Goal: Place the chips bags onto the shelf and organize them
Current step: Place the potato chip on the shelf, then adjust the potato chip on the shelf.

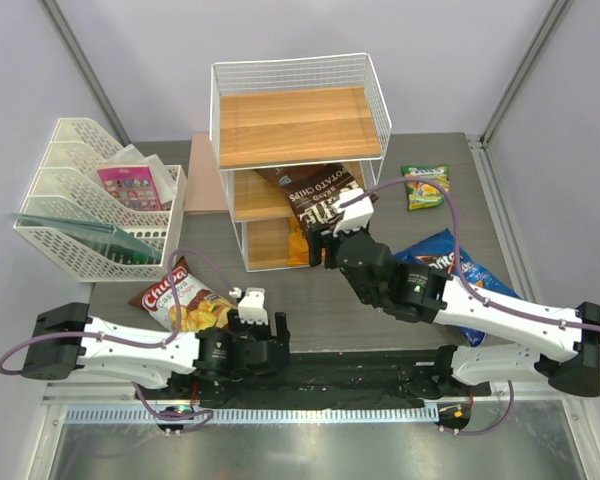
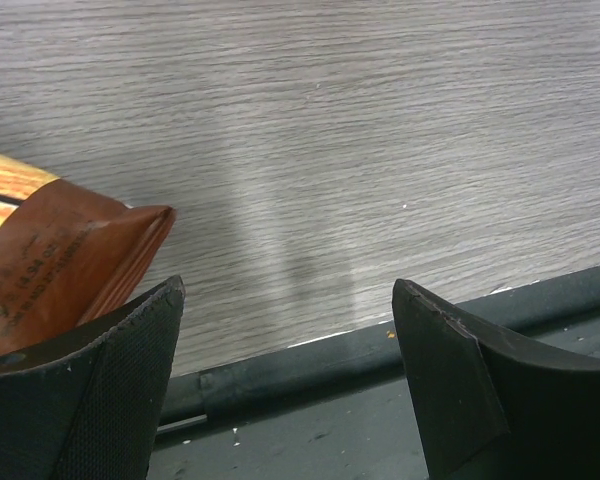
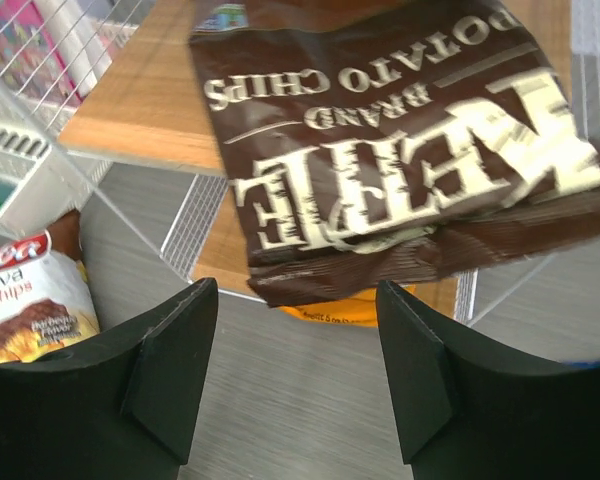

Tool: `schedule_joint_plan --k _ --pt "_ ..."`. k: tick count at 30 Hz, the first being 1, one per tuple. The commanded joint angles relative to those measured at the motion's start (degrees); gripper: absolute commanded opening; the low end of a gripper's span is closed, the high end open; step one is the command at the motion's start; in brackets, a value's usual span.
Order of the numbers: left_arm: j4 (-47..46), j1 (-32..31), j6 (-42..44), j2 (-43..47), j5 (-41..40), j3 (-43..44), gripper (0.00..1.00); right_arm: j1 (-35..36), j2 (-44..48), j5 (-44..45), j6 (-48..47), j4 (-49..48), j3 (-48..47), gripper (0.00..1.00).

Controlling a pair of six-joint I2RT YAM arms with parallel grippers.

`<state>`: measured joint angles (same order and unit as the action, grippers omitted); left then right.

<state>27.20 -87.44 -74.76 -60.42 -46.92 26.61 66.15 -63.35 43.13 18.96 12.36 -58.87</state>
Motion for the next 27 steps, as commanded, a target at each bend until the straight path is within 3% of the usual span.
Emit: schedule_joint_plan --k 1,14,27 --pt "-1.62 0.43 0.93 -0.84 -1.60 2.13 0.84 3.36 -4.57 2.91 -11.39 5.04 -8.78 0.70" --pt "-2.33 0.60 0.58 -0.84 -0.63 0.55 0.85 5.66 -17.24 8.02 -27.74 -1.62 -18.12 0.80" --pt "-1.80 0.60 -0.82 1.27 -0.02 -1.65 0.84 -3.39 -24.36 1.25 -27.93 -3.31 -24.36 0.81"
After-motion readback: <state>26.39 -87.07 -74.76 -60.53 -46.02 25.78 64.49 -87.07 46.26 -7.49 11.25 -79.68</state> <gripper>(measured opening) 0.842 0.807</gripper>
